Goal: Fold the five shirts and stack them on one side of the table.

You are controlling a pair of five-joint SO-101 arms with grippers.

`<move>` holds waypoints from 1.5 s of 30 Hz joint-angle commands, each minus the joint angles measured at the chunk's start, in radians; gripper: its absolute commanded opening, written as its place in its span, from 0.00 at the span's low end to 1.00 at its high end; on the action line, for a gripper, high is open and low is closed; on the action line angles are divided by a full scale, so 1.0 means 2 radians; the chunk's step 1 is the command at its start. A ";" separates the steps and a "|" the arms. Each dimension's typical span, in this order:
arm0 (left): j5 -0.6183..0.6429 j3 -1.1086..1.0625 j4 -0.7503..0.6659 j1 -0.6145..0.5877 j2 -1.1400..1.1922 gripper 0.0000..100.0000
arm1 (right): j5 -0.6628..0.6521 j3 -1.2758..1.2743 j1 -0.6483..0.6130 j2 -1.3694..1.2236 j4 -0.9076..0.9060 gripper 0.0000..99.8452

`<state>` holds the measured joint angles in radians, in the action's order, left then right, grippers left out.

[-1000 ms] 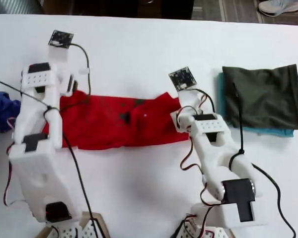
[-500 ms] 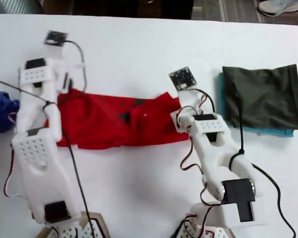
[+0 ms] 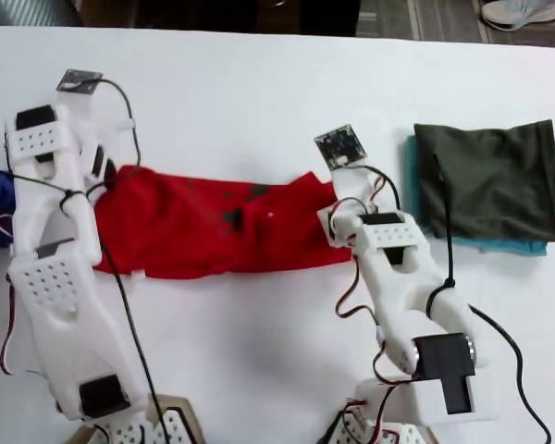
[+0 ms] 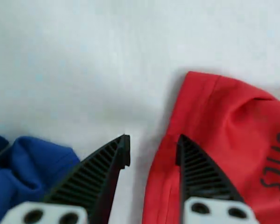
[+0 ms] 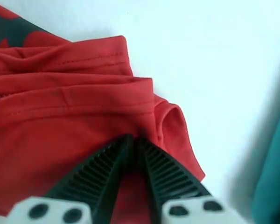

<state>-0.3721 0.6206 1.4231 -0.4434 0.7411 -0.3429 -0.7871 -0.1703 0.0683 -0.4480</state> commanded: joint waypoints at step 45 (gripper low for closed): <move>-0.094 0.025 0.052 -0.021 0.053 0.03 | 0.038 -0.056 0.016 0.193 -0.054 0.02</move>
<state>-0.5593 0.6084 1.4814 -0.4020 0.8485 -0.2938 -0.8608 -0.1657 0.2708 -0.5432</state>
